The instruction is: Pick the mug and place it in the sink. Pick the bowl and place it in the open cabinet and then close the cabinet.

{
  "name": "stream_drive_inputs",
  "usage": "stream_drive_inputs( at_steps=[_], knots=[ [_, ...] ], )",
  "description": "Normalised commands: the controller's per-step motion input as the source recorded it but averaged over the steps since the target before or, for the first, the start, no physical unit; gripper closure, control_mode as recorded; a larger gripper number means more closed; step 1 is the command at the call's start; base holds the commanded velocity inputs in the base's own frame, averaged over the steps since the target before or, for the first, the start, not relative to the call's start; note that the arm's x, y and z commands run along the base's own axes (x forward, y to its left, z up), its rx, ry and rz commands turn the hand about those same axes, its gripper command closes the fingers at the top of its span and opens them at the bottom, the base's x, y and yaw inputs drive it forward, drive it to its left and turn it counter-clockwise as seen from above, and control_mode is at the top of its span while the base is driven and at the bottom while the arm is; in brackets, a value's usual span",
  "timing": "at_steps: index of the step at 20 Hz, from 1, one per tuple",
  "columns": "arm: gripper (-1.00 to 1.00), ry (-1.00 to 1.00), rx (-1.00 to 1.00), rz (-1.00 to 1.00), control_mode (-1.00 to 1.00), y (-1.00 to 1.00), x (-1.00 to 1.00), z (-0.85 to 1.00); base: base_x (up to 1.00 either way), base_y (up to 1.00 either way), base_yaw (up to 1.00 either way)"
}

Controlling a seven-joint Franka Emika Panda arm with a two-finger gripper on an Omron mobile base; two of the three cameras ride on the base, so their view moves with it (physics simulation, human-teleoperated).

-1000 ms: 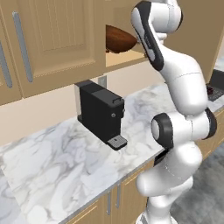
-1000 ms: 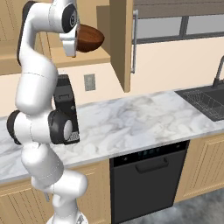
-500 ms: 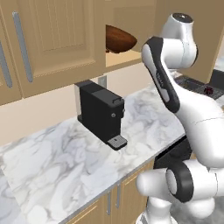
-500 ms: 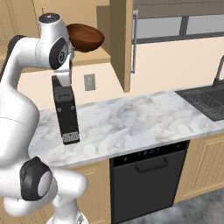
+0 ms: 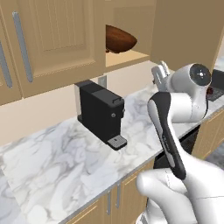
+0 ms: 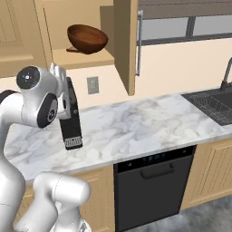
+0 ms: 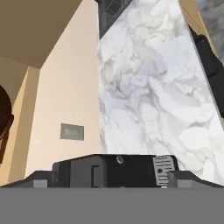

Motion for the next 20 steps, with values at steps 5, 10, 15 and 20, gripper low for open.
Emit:
stream_drive_inputs(
  at_steps=[5,10,15,20],
  knots=[
    [-1.0,0.0,0.08,0.02,-1.0,-0.36,-0.29,0.21,0.0,0.0,0.0],
    [-1.0,0.0,0.11,0.07,-1.0,-0.39,-0.42,0.41,0.0,0.0,0.0],
    [-1.0,0.0,0.09,0.08,-1.0,-0.46,-0.47,0.24,0.0,0.0,0.0],
    [-1.0,-0.01,0.04,0.13,-1.0,-0.6,-0.23,0.02,0.0,0.0,0.0]
  ],
)
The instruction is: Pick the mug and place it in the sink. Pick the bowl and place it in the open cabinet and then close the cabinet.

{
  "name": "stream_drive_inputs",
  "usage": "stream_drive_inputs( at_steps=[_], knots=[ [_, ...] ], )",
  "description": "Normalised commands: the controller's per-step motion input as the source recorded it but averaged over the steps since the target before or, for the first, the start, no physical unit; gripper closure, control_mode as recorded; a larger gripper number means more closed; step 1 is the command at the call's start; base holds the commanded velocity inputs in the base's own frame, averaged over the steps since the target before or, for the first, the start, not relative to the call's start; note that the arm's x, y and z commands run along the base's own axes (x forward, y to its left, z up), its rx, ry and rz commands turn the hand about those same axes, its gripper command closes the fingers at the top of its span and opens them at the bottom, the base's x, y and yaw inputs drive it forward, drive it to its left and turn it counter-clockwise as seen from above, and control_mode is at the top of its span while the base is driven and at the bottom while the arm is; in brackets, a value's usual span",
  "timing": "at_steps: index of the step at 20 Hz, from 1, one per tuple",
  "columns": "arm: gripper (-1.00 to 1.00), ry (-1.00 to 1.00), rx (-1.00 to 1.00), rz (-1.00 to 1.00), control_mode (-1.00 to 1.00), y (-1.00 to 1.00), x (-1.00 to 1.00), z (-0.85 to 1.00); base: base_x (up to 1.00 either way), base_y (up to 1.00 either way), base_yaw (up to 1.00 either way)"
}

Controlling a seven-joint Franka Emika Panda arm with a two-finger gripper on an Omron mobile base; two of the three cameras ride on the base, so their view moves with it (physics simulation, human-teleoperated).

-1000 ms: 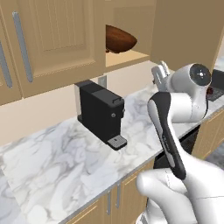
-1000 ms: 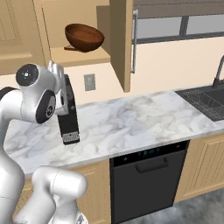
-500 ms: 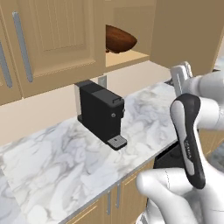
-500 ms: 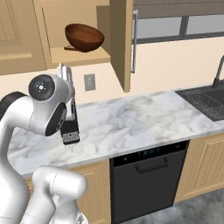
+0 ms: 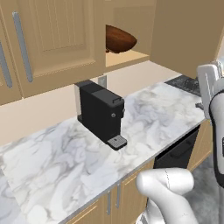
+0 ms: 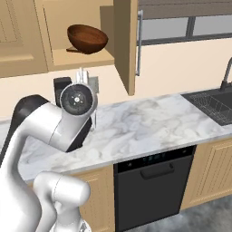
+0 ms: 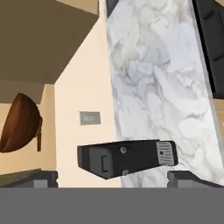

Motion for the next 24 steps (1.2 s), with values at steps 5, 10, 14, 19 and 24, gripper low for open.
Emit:
stream_drive_inputs(
  at_steps=[5,10,14,19,24],
  knots=[
    [-1.0,-0.15,0.0,0.11,-1.0,-0.5,-0.08,0.0,0.0,0.0,0.0],
    [-1.0,-0.2,0.0,0.07,-1.0,-0.42,-0.01,0.0,0.0,0.0,0.0],
    [-1.0,-0.16,0.0,0.04,-1.0,-0.36,0.01,0.0,0.0,0.0,0.0],
    [-1.0,-0.12,0.0,0.01,-1.0,-0.45,0.11,0.0,0.0,0.0,0.0],
    [-1.0,-0.06,0.0,0.01,-1.0,-0.5,0.17,0.0,0.0,0.0,0.0]
  ],
)
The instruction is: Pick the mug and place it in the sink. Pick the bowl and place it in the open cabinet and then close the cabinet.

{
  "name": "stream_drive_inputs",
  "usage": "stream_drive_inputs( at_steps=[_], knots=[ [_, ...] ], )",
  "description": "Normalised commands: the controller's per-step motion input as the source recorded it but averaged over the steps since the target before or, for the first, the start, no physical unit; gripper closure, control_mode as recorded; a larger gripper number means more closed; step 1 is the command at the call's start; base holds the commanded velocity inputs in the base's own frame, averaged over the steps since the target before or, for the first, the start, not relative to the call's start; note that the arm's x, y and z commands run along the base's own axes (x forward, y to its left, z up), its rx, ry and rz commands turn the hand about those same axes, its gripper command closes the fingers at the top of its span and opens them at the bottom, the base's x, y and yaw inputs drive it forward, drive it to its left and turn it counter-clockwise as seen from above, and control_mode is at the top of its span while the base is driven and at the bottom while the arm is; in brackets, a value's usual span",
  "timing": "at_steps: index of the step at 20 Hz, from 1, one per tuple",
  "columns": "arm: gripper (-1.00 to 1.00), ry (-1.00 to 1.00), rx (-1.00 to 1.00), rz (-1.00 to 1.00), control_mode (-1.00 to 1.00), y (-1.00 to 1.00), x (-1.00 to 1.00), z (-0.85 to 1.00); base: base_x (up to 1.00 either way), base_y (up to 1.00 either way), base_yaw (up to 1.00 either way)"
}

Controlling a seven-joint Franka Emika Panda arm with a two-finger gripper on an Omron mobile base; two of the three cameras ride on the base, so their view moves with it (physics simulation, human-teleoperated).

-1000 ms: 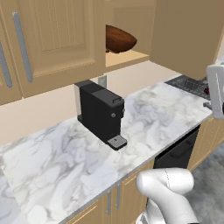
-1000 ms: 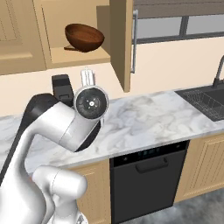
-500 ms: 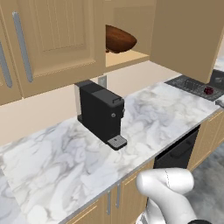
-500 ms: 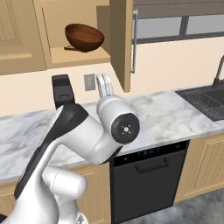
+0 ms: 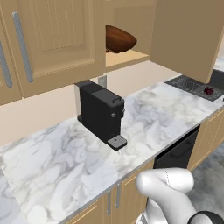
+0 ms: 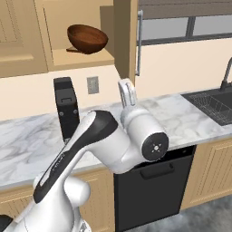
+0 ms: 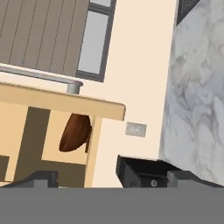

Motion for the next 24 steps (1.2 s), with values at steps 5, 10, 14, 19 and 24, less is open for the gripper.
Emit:
stream_drive_inputs(
  at_steps=[5,10,14,19,24],
  knots=[
    [-1.0,-0.1,0.0,0.03,-1.0,-0.31,0.38,0.0,0.0,0.0,0.0],
    [-1.0,-0.16,0.0,0.05,-1.0,-0.28,0.48,-0.09,0.0,0.0,0.0],
    [-1.0,-0.18,0.0,0.05,-1.0,-0.15,0.55,-0.27,0.0,0.0,0.0],
    [-1.0,-0.01,0.01,0.02,-1.0,-0.33,0.7,-0.08,0.0,0.0,0.0],
    [-1.0,0.17,0.09,0.04,-1.0,-0.32,0.58,0.0,0.0,0.0,0.0]
  ],
)
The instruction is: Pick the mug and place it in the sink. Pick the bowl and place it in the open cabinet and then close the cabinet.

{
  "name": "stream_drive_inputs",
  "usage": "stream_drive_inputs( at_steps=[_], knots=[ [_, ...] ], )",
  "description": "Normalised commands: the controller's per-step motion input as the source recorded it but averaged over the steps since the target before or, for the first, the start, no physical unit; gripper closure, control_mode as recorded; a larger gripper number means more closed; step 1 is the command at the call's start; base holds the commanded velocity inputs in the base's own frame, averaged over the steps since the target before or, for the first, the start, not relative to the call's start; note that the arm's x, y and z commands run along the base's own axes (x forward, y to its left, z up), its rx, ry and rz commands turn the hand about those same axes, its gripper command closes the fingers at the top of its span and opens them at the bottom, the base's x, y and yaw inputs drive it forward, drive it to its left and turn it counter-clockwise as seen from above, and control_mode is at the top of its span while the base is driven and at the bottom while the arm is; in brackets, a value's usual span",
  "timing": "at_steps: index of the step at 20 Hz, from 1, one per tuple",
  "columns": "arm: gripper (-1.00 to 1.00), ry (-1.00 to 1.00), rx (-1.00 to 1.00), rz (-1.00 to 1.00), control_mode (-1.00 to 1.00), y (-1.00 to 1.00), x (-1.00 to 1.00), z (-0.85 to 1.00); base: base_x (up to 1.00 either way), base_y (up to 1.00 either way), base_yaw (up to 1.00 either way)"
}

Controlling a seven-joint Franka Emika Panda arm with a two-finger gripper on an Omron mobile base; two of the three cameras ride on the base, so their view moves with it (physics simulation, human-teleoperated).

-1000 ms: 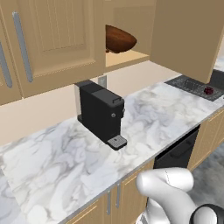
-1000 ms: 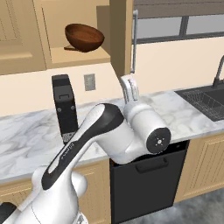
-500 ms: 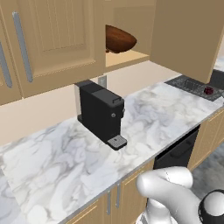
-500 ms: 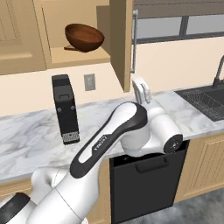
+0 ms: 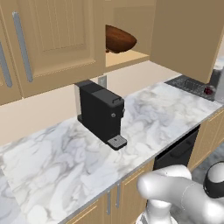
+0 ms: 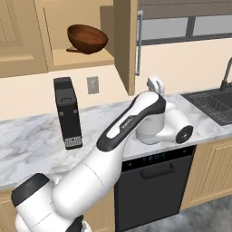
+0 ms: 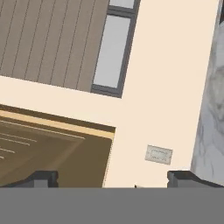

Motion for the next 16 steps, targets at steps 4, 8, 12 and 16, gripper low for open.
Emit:
stream_drive_inputs(
  at_steps=[4,8,12,16],
  knots=[
    [-1.0,0.15,0.01,0.05,-1.0,-0.05,0.29,-0.02,0.0,0.0,0.0],
    [-1.0,0.08,0.0,0.06,-1.0,0.0,0.28,-0.03,0.0,0.0,0.0],
    [-1.0,0.07,0.0,0.06,-1.0,0.0,0.42,-0.09,0.0,0.0,0.0],
    [-1.0,0.02,-0.03,0.09,-1.0,0.09,0.42,-0.09,0.0,0.0,0.0]
  ],
)
